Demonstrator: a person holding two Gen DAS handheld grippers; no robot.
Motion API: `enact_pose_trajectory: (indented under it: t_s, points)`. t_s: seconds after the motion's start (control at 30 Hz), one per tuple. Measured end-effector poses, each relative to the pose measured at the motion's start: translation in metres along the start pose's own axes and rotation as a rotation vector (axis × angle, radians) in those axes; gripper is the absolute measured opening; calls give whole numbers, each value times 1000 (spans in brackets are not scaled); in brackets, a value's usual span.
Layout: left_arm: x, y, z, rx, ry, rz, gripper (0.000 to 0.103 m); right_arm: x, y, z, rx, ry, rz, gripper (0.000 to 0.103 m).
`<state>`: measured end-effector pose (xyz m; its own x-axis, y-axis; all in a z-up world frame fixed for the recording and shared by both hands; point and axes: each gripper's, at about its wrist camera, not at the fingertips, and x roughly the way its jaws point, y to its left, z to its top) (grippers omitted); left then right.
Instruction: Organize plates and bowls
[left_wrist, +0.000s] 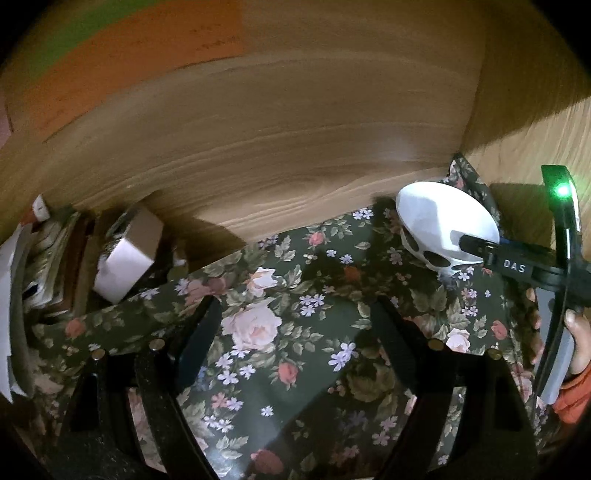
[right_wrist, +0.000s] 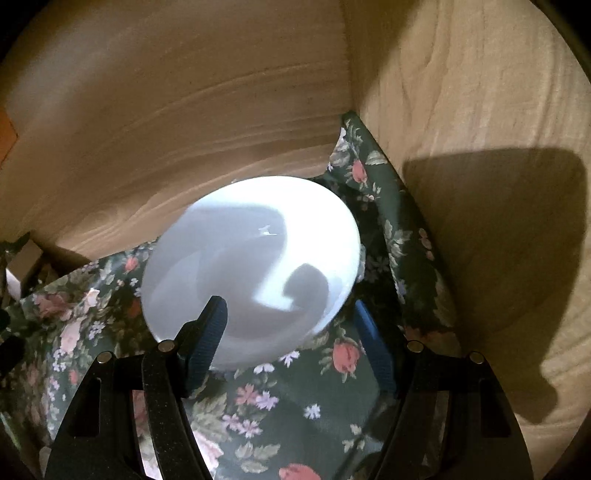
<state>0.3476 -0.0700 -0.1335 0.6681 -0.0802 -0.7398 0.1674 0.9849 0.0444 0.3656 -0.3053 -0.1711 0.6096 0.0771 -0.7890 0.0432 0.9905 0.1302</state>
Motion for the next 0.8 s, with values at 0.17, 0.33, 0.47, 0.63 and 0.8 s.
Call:
enact_pose_trajectory:
  t_s: [0.17,0.33,0.47,0.63,0.8]
  points:
    - [8,-5,2,23,-3,0,84,8,0,0,-8,25,12,55]
    - [12,-9,3,37,-1,-16,84,12,-1,0,-11,39,17,48]
    - [18,-10,2,33,13,-20,84,10,0,0,-34,61,71,33]
    - [26,-12,-1,28,39,-35,84,5,20,-8,-131,81,134,24]
    - [34,-9,-3,11,72,-42,84,-5,50,-24,-255,101,188,22]
